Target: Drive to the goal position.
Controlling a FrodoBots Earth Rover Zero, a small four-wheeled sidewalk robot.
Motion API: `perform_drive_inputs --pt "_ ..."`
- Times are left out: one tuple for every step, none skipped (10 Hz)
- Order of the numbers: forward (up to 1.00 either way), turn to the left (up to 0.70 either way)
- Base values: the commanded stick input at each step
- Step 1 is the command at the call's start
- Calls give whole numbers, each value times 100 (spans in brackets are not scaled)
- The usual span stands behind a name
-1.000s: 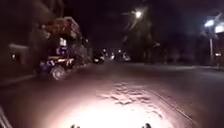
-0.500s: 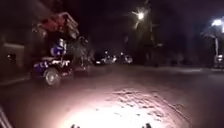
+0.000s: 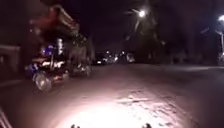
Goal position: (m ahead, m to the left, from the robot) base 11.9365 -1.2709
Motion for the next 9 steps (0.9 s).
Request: perform_drive_inputs --pt "85 0" --pt "85 0" --pt "85 0" --pt "85 0" --pt "85 0" --pt "85 0" --pt "85 0" --pt "85 0" --pt "85 0"
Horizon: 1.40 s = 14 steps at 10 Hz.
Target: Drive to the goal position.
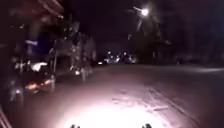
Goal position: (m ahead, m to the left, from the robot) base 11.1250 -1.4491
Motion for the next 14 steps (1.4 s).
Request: perform_drive_inputs --pt "85 0" --pt "85 -4" --pt "85 -25" --pt "85 -10" --pt "85 0" --pt "85 0" --pt "85 0" --pt "85 0" --pt "85 0" --pt "85 0" --pt "85 0" --pt "85 0" --pt "85 0" --pt "85 0"
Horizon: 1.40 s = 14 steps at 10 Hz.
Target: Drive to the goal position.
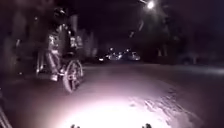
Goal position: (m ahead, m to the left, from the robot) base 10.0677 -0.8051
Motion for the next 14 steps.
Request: perform_drive_inputs --pt "85 0" --pt "85 0" --pt "85 0" --pt "85 -34" --pt "85 -34" --pt "85 -34" --pt "85 0" --pt "85 0" --pt "85 0" --pt "85 0" --pt "85 0" --pt "85 0" --pt "85 0" --pt "85 0"
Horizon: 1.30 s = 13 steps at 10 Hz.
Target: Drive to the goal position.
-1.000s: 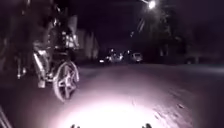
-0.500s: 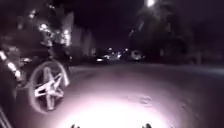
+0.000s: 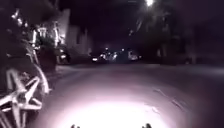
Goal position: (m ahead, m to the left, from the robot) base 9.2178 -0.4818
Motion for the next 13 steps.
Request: perform_drive_inputs --pt "85 0" --pt "85 0" --pt "85 0" --pt "85 0" --pt "85 0" --pt "85 0" --pt "85 0" --pt "85 0" --pt "85 0" --pt "85 0" --pt "85 0" --pt "85 0" --pt "85 0"
